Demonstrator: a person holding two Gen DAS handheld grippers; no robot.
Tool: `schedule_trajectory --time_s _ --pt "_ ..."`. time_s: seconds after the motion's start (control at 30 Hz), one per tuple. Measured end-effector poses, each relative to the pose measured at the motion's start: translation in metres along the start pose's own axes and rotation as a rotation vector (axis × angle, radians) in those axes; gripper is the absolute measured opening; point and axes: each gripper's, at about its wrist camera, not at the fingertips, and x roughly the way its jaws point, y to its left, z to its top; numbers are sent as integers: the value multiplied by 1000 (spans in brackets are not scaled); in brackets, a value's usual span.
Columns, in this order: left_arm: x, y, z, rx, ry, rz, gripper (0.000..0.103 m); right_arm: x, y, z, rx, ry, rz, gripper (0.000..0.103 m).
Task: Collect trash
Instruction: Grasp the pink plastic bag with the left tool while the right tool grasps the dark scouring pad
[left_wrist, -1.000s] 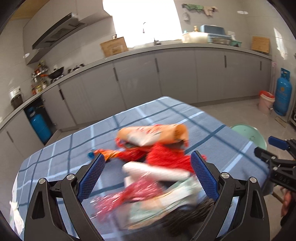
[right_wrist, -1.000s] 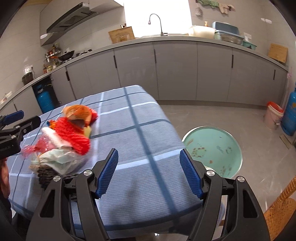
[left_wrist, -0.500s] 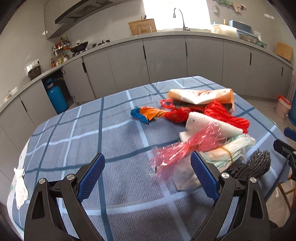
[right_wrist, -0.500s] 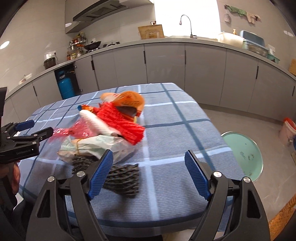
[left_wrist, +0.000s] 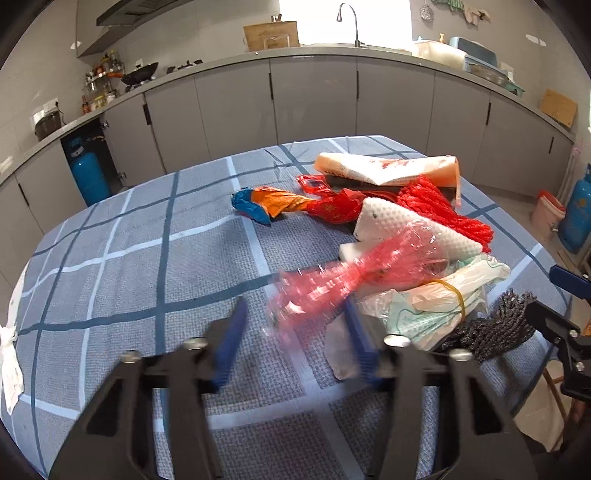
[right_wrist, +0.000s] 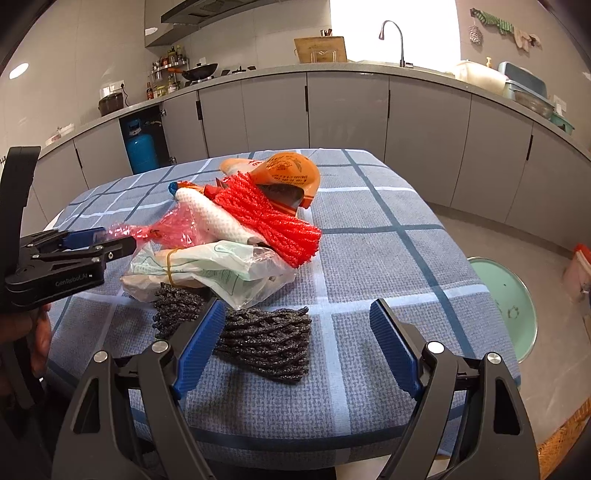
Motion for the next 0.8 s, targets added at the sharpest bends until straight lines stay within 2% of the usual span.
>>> schedule_trajectory --time_s 0.07,0.1,0.23,0.37,0.53,0.6,0.63,0.67,0.7,0.8 --pt "-2 1 -1 0 1 -21 16 1 2 0 -3 3 3 80" --pt "-3 1 0 0 1 -29 12 2 2 0 -3 4 7 80" --pt "-12 3 3 -8 -23 -42 4 3 3 -2 -6 12 21 80" --pt "-27 9 8 -20 -66 -10 3 5 5 -4 -14 24 42 77" --pt "-43 10 14 18 -128 116 3 11 8 -6 -22 55 87 57" --pt "-46 12 15 8 -129 118 3 13 9 -7 -24 70 111 37" --pt "-46 14 16 5 -128 118 3 13 9 -8 -22 78 126 30" --pt "-46 14 16 2 -126 118 3 14 9 -8 -21 80 133 16" --pt "-47 14 16 -1 -126 115 3 13 10 -8 -22 77 143 12" --pt "-48 17 20 -10 -129 109 3 7 12 -7 -31 61 166 9"
